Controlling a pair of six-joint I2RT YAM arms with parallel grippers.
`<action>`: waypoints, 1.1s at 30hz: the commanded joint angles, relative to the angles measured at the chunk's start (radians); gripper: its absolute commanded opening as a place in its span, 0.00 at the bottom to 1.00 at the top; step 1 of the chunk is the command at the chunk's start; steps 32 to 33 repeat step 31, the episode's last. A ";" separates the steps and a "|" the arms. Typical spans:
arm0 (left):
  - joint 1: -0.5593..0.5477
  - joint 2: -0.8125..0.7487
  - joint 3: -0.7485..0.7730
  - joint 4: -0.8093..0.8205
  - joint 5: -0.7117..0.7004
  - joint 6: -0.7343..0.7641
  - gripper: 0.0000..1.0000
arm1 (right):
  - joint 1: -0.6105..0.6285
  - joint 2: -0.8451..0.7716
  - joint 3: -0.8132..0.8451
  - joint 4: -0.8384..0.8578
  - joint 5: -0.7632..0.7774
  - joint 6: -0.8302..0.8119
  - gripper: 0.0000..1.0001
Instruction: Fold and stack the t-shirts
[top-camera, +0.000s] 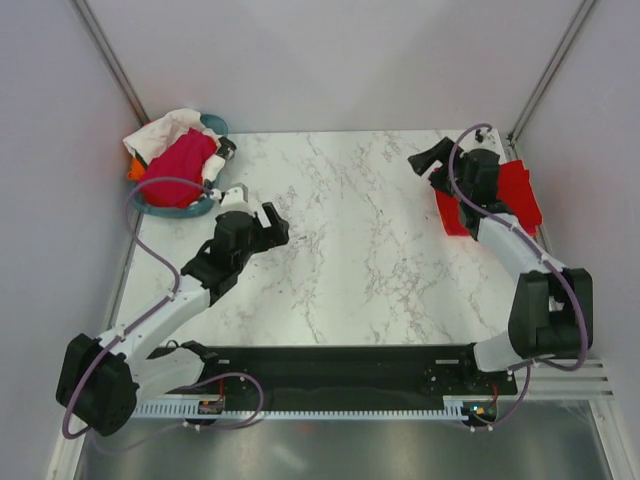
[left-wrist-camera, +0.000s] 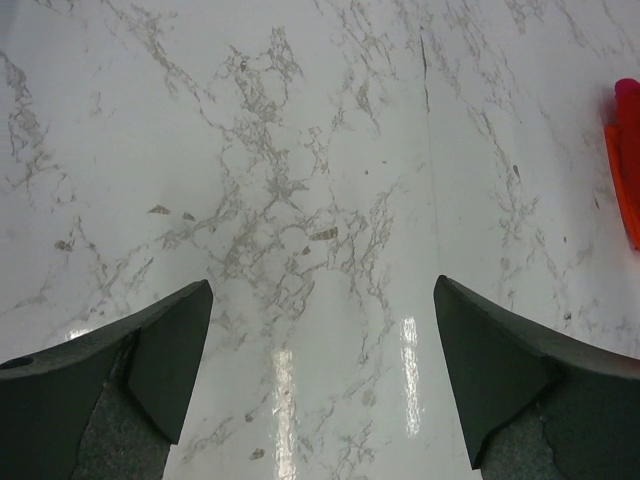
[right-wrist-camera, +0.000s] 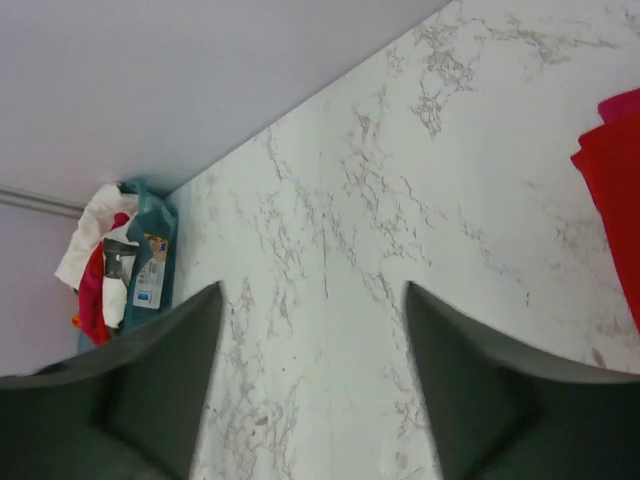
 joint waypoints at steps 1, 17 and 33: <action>0.005 -0.097 -0.079 0.005 0.020 0.036 1.00 | 0.097 -0.128 -0.147 -0.200 0.277 -0.258 0.98; 0.004 -0.392 -0.337 -0.032 0.163 0.093 1.00 | 0.414 -0.628 -0.613 -0.248 0.561 -0.301 0.98; 0.004 -0.493 -0.438 -0.012 0.105 0.047 1.00 | 0.414 -0.798 -0.752 -0.184 0.508 -0.271 0.98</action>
